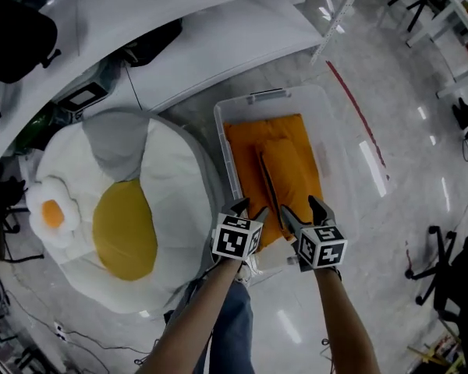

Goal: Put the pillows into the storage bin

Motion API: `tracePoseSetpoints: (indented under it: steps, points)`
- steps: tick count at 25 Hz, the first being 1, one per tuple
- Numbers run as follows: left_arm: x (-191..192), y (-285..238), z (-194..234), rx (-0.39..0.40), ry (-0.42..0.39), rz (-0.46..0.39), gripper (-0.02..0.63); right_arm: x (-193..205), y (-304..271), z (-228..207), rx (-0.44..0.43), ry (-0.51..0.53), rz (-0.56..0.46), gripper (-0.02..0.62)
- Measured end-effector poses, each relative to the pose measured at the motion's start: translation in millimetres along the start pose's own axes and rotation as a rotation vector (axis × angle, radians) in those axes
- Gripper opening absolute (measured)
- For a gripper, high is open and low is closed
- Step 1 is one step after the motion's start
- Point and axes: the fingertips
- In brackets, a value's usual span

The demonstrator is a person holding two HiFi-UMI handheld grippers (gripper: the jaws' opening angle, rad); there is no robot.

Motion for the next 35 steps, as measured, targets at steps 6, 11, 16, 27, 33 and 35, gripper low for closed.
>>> tracePoseSetpoints:
  steps: [6, 11, 16, 27, 33, 35]
  points:
    - [-42, 89, 62, -0.107, 0.127, -0.146, 0.218, -78, -9, 89, -0.136, 0.105, -0.037, 0.327]
    - [-57, 178, 133, -0.24, 0.217, -0.266, 0.221, -122, -31, 194, -0.288, 0.227, -0.039, 0.327]
    - [-32, 283, 205, -0.41, 0.35, -0.373, 0.224, -144, -53, 312, -0.472, 0.368, -0.017, 0.327]
    - [92, 460, 284, -0.663, 0.579, -0.472, 0.224, -109, -52, 541, -0.747, 0.586, 0.051, 0.327]
    - [158, 522, 319, -0.746, 0.67, -0.498, 0.224, -72, -63, 634, -0.83, 0.656, 0.095, 0.327]
    - [180, 539, 332, -0.764, 0.687, -0.5, 0.224, -61, -68, 662, -0.844, 0.672, 0.1, 0.327]
Point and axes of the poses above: the fingertips, and each gripper's own axes: y backward along the fingers, z to its left, x out of its underside, and after that the axes turned 4 degrees about -x, right-handed
